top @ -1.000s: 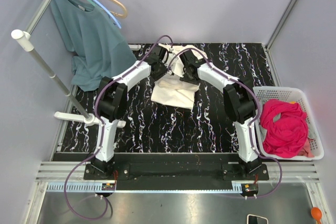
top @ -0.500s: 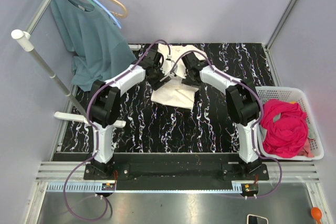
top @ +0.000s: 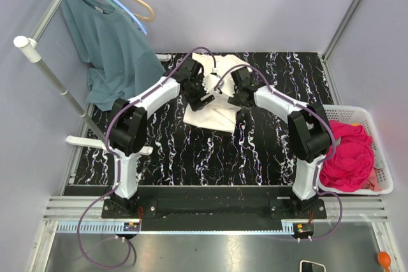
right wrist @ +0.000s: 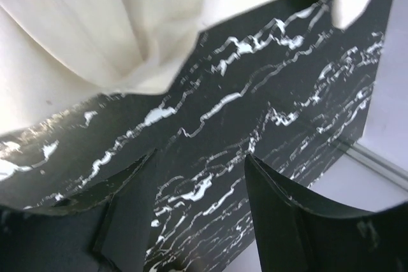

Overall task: Fold and stack the t-shirts
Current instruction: Fold the tshirt

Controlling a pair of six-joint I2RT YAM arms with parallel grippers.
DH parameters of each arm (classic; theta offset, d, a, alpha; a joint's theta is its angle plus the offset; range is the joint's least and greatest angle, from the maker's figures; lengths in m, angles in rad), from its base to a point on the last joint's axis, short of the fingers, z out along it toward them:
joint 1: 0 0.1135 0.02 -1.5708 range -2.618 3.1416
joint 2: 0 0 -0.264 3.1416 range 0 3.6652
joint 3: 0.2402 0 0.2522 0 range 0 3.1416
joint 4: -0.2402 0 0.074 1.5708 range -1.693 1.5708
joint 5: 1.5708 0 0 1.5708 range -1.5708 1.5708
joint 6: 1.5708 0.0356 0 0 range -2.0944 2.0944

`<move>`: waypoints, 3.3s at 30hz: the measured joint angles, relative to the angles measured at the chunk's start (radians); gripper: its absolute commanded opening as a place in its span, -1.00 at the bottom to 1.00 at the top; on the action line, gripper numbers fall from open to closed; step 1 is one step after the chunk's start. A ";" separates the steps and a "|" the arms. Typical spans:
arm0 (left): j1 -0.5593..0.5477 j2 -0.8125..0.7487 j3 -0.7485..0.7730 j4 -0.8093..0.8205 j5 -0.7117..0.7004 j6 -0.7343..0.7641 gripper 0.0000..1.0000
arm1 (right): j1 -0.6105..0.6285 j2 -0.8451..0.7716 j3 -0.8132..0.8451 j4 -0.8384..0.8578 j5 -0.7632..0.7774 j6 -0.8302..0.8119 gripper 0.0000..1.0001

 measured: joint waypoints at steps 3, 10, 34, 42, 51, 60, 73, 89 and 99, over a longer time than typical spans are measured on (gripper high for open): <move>-0.010 0.002 0.032 0.003 0.013 0.013 0.48 | -0.019 -0.040 -0.024 0.014 -0.004 0.000 0.27; -0.021 0.040 0.086 0.005 0.021 0.047 0.43 | -0.082 -0.087 -0.080 0.034 -0.006 0.004 0.27; 0.002 0.144 0.148 -0.089 0.025 0.144 0.24 | -0.180 -0.173 -0.185 0.138 -0.027 0.082 0.26; 0.024 0.186 0.234 -0.087 0.019 0.145 -0.02 | -0.180 -0.173 -0.212 0.148 -0.031 0.093 0.25; 0.025 0.232 0.241 -0.087 0.010 0.148 -0.36 | -0.180 -0.173 -0.240 0.153 -0.030 0.093 0.25; 0.025 0.232 0.247 -0.087 0.004 0.145 -0.82 | -0.180 -0.173 -0.244 0.160 -0.031 0.097 0.24; 0.025 0.244 0.274 0.000 -0.120 0.145 -0.77 | -0.180 -0.173 -0.259 0.161 -0.031 0.115 0.24; 0.029 0.219 0.134 0.293 -0.354 0.081 0.85 | -0.142 -0.199 -0.277 0.141 -0.062 0.176 0.37; 0.032 -0.036 -0.071 0.352 -0.384 0.066 0.98 | 0.032 -0.282 -0.277 0.035 -0.173 0.267 0.61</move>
